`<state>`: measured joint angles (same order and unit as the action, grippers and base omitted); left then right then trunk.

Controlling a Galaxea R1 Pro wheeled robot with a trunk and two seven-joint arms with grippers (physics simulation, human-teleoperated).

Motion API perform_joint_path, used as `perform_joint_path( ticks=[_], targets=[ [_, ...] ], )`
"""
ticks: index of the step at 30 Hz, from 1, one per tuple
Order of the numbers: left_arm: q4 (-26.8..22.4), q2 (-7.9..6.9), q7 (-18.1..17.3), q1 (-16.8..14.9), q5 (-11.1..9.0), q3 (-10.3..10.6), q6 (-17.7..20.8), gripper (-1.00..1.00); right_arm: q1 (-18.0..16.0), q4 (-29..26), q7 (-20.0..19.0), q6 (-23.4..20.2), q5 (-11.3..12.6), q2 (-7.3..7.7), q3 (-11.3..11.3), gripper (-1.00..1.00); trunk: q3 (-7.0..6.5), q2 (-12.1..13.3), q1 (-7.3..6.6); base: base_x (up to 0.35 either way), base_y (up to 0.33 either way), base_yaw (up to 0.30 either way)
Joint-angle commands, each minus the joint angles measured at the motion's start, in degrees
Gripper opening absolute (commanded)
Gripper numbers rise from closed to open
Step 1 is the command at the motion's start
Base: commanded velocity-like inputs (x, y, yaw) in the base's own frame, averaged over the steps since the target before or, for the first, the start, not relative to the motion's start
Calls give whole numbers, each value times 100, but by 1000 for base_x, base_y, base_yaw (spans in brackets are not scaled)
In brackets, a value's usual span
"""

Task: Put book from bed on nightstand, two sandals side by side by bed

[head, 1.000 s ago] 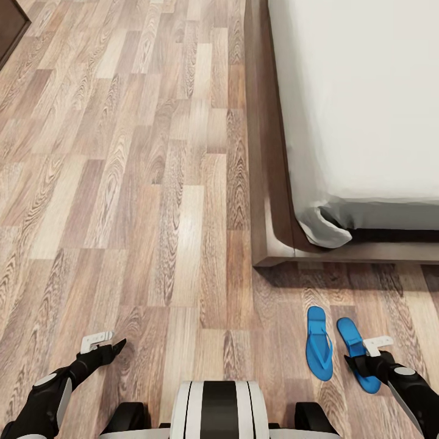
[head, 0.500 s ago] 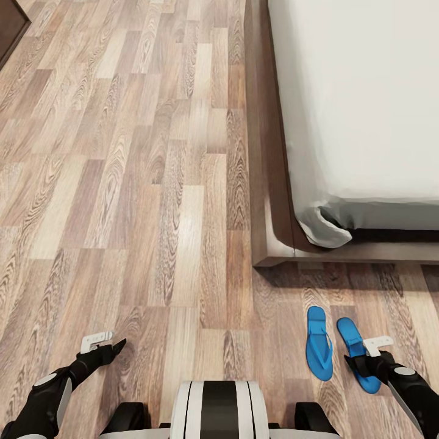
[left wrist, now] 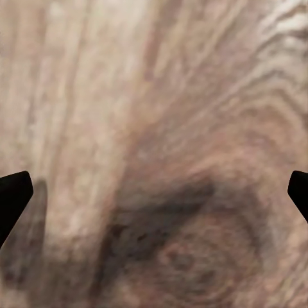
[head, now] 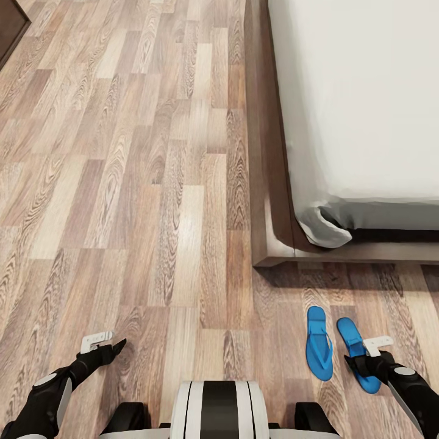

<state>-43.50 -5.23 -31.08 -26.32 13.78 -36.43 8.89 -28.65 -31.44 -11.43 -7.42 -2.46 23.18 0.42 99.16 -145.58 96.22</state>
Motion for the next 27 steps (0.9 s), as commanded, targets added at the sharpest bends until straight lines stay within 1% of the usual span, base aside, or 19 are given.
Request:
perform_joint_path(
  ticks=[1, 17, 27],
  targets=[
    [-9, 5, -43, -4, 28, -27, 35, 100, 0, -11, -17, -31, -26, 3, 3, 100, 3, -1, -1, 0, 0, 0],
    [-9, 13, -34, -4, 28, -22, 43, 100, 2, -11, -17, -31, -26, 3, 3, 100, 3, -1, -1, 0, 0, 0],
    [-9, 21, -30, -4, 28, -15, 43, 100, 0, -11, -17, -31, -26, 3, 2, 100, -219, 12, -27, 0, 0, 0]
  ],
)
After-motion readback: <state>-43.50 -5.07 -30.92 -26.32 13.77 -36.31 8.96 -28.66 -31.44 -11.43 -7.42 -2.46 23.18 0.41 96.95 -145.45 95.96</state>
